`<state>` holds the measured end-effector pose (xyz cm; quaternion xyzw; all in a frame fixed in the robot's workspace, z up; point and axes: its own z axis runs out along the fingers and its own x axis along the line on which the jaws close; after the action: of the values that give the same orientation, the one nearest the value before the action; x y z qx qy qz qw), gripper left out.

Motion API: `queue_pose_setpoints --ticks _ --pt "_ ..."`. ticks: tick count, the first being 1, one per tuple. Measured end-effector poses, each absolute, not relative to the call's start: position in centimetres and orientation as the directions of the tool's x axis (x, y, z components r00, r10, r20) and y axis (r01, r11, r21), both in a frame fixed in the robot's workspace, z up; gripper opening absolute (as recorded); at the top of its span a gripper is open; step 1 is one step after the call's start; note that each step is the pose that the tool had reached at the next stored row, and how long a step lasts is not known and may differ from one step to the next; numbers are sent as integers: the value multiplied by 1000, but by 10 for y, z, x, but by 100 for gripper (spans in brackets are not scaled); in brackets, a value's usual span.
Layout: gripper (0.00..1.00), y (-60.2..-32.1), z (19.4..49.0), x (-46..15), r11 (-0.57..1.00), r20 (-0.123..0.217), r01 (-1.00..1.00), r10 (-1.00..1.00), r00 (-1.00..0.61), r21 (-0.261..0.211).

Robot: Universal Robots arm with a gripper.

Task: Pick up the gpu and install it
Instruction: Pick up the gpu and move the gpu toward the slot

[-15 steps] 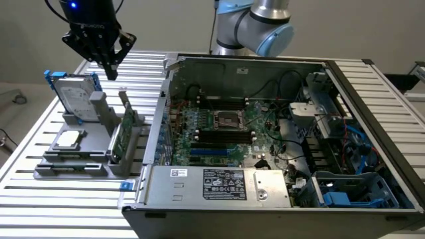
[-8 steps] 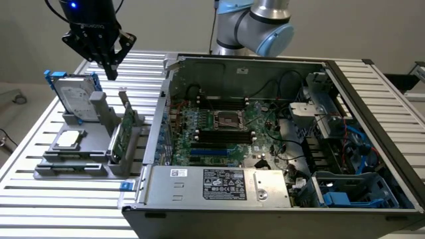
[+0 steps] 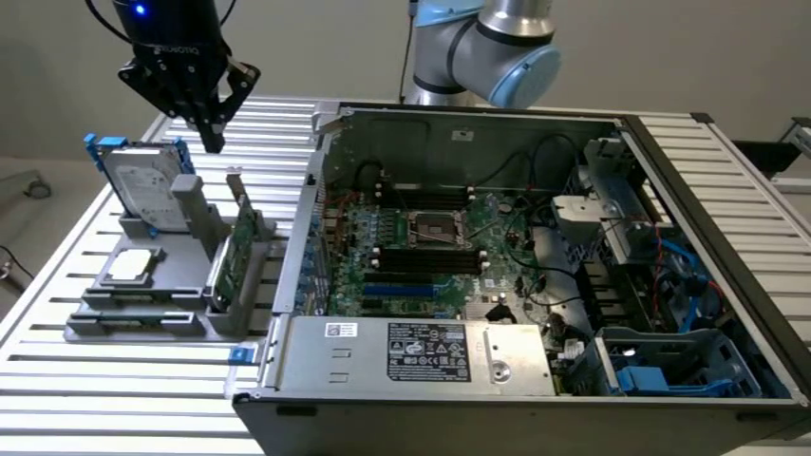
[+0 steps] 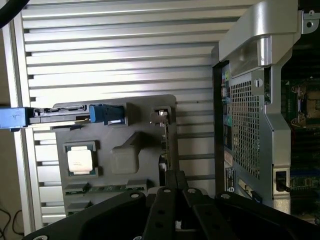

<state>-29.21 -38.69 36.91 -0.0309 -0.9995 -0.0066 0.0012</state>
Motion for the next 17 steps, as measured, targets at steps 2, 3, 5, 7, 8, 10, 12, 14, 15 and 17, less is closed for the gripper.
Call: queue_pose_setpoints --ticks 2,3,5,7,8,10,12,14,15,17 --pt "17 -387 369 -292 998 3 62 62 -998 13" --pt "24 -387 369 -292 998 3 62 62 -998 13" --pt "29 -387 369 -292 998 3 62 62 -998 13" --pt "36 -387 369 -292 998 6 62 62 -998 12" --pt "36 -387 368 -292 998 9 62 62 -998 11" --pt "36 -387 366 -293 998 13 56 56 -998 10" --pt "36 -388 365 -293 999 21 47 47 -999 10" --pt "36 -389 363 -293 999 28 36 36 -999 9" --pt "36 -390 362 -293 1000 32 30 30 -999 9" --pt "36 -391 359 -293 1000 39 19 19 -999 9"
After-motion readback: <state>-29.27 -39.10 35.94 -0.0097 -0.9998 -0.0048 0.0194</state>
